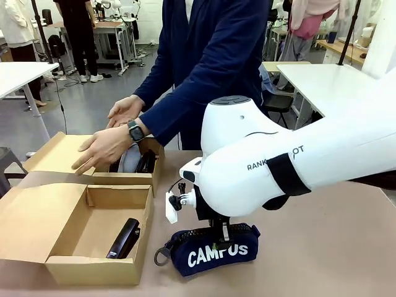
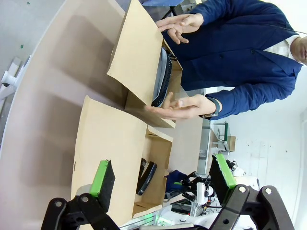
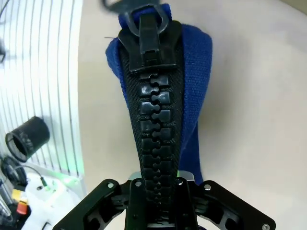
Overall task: Place items inside the box.
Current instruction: Pick up a Pencil pouch or Stapler and place it inside the Mailer Box closest to the robot.
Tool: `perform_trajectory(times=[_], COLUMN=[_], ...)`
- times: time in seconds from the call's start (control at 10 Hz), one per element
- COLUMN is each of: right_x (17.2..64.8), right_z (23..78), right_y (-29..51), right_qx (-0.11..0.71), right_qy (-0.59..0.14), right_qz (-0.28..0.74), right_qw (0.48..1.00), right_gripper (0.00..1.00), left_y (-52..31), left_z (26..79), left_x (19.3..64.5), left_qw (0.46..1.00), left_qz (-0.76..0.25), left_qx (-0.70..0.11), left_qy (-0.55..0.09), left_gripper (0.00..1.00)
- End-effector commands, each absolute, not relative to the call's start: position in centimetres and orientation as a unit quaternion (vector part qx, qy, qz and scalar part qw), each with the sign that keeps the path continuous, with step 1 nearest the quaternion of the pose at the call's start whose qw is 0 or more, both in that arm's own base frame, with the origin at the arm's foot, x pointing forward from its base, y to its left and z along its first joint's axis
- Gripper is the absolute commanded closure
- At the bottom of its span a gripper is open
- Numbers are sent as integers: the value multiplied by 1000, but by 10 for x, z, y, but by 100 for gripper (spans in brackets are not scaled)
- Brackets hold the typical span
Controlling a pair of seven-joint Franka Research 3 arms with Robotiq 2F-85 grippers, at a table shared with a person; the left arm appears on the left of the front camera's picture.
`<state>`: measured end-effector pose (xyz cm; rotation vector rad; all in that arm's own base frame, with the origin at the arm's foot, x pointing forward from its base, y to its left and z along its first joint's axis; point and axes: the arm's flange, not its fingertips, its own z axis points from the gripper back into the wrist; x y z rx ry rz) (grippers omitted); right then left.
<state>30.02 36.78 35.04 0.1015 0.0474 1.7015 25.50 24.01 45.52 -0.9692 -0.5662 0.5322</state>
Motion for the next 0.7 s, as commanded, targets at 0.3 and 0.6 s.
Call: perform_trajectory(times=[0.3, 0.6], right_x=[274, 232], right_z=[449, 476], right_y=[294, 267], right_qx=[212, 242], right_qy=[-89, -153], right_qz=[509, 414], right_qw=[829, 864], right_gripper=[100, 100], left_y=[239, 239], left_z=[454, 454], left_x=[254, 254], left_qw=[808, 808], left_qz=[240, 240], left_qx=[-461, -461], left_qy=[-277, -277], left_gripper=[0, 0])
